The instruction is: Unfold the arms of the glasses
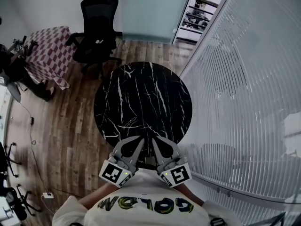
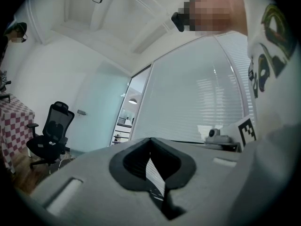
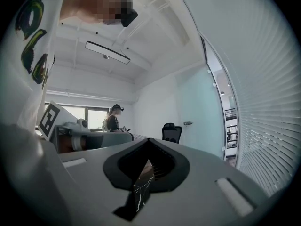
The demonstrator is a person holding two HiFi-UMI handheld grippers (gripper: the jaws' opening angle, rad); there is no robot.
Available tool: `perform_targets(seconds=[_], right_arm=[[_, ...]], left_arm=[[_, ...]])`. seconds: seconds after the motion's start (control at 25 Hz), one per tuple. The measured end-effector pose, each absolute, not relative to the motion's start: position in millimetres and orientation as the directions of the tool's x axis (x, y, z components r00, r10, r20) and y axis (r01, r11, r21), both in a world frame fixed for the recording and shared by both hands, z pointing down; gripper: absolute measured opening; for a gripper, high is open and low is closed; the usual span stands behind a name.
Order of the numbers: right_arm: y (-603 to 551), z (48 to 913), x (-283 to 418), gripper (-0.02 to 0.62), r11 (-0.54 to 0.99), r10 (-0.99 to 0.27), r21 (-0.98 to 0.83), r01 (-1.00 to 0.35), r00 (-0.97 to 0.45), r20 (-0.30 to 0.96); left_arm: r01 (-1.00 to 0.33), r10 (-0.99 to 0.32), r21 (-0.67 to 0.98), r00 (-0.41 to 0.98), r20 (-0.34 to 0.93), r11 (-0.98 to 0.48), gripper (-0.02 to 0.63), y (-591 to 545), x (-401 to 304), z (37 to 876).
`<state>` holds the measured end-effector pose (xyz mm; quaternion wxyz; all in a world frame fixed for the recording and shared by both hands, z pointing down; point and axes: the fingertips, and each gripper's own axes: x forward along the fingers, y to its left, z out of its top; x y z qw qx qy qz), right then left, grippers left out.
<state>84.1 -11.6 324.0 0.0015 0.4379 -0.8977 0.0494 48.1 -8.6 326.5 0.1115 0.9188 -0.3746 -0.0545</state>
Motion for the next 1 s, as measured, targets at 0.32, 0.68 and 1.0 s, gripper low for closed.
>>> perform_targets(seconds=[0.32, 0.68, 1.0], right_arm=[[-29, 323, 75, 0.002, 0.600, -0.795, -0.083, -0.795, -0.605, 0.044], [-33, 329, 62, 0.002, 0.589, -0.802, -0.084, -0.804, -0.594, 0.063], [-28, 359, 59, 0.002, 0.590, -0.790, -0.102, -0.801, -0.598, 0.132]], left_arm=[[-0.678, -0.698, 0.229, 0.716, -0.004, -0.698, 0.003, -28, 33, 329], [-0.680, -0.693, 0.237, 0.720, 0.034, -0.694, 0.003, -35, 16, 345], [-0.689, -0.685, 0.266, 0.718, 0.122, -0.675, 0.003, -31, 7, 382]])
